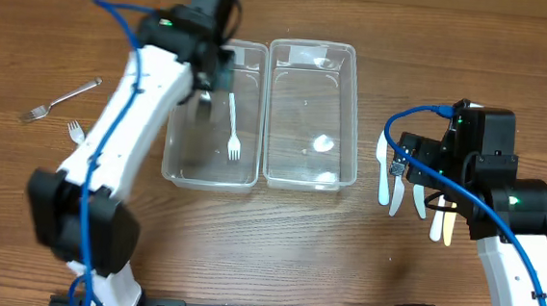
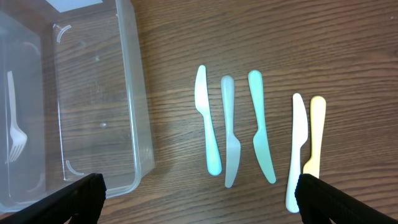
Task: Pack container
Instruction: 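Place the black-handled fork into the left container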
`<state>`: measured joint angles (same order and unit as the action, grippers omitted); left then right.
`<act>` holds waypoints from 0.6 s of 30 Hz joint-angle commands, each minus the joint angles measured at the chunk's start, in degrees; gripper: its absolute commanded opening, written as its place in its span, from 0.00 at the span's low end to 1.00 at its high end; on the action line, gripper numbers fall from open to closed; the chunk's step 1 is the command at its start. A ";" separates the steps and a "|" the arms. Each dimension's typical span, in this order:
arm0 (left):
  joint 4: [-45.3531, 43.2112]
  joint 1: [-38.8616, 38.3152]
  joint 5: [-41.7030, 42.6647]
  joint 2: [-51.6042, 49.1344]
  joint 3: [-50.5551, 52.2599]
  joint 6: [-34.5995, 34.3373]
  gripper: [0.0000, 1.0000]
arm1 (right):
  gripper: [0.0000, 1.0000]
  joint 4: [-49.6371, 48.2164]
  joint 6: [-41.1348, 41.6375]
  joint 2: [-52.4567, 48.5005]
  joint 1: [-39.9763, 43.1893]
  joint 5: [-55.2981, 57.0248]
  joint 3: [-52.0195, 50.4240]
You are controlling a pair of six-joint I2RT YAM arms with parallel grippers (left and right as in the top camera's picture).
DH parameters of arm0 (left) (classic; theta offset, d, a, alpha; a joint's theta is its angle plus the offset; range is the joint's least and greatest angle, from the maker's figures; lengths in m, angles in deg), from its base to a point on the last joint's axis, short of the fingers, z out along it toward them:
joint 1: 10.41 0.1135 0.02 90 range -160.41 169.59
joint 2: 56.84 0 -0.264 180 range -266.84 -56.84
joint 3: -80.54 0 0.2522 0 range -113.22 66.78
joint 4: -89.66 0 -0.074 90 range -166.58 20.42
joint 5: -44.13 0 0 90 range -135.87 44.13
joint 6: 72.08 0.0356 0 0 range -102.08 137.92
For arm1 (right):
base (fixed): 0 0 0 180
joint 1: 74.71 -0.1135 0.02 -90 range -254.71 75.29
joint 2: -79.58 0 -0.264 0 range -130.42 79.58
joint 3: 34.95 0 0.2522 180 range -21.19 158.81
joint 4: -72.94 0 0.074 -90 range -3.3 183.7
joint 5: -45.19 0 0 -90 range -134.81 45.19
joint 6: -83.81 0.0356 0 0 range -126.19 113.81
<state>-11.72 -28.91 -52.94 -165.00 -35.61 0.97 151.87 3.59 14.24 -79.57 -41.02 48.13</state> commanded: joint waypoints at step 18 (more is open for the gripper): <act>0.31 1.46 -1.38 0.83 -0.35 -0.63 0.69 | 1.00 0.59 -0.22 0.00 0.11 0.00 1.66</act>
<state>-12.14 -29.37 -51.30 -174.93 -32.31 -1.52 152.57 3.63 14.24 -79.57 -41.02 48.13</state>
